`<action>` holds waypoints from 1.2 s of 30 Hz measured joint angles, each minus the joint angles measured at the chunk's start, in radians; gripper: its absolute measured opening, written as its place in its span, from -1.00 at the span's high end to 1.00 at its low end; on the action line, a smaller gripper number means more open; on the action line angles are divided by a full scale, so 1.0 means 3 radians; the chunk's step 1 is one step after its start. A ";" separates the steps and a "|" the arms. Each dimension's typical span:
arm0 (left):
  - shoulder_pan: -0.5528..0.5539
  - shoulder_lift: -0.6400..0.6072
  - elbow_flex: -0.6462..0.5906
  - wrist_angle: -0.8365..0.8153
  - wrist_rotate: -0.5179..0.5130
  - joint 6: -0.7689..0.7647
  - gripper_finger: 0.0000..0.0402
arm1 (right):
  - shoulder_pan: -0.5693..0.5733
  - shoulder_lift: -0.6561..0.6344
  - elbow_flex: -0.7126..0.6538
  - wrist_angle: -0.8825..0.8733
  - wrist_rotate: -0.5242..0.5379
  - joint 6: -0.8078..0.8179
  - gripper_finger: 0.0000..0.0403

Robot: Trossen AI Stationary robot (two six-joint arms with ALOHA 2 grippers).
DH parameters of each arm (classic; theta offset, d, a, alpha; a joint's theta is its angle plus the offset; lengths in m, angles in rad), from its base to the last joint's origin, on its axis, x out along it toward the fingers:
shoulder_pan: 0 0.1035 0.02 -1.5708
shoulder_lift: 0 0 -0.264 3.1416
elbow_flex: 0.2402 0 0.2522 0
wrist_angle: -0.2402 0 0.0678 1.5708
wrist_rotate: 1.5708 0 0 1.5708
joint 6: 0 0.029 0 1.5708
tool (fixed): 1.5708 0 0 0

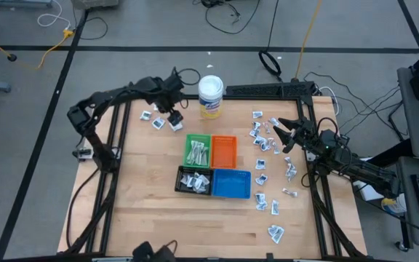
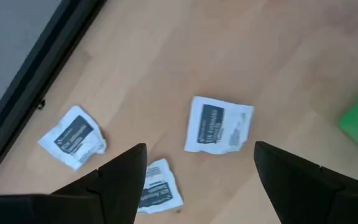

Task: Pick & Place First Aid Supplies
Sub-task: Put the towelette pack into the black bin

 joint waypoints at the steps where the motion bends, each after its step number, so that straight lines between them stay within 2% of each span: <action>1: 0.0032 0.0017 0.0000 0.0002 0.0020 0.0008 -0.50 | 0.0001 0.0001 0.0000 0.0001 -0.0001 0.0001 -0.20; 10: 0.0060 0.0269 -0.0057 0.0190 0.0104 -0.0006 -0.44 | 0.0000 0.0000 0.0001 0.0000 0.0000 0.0000 -0.20; 21: 0.0058 0.0310 -0.0467 0.0698 0.0304 -0.0026 -0.46 | 0.0001 0.0001 0.0001 0.0000 0.0000 0.0001 -0.20; 26: 0.0035 0.0310 -0.0642 0.0822 0.0310 0.0129 -0.41 | 0.0000 0.0001 0.0001 0.0001 0.0000 0.0000 -0.20; 31: 0.0035 0.0304 -0.0772 0.0955 0.0304 0.0363 -0.22 | 0.0001 0.0001 0.0000 0.0001 0.0000 0.0000 -0.20; 36: 0.0035 0.0302 -0.0790 0.0959 0.0250 0.0382 0.16 | 0.0000 0.0000 0.0001 0.0000 0.0000 0.0000 -0.20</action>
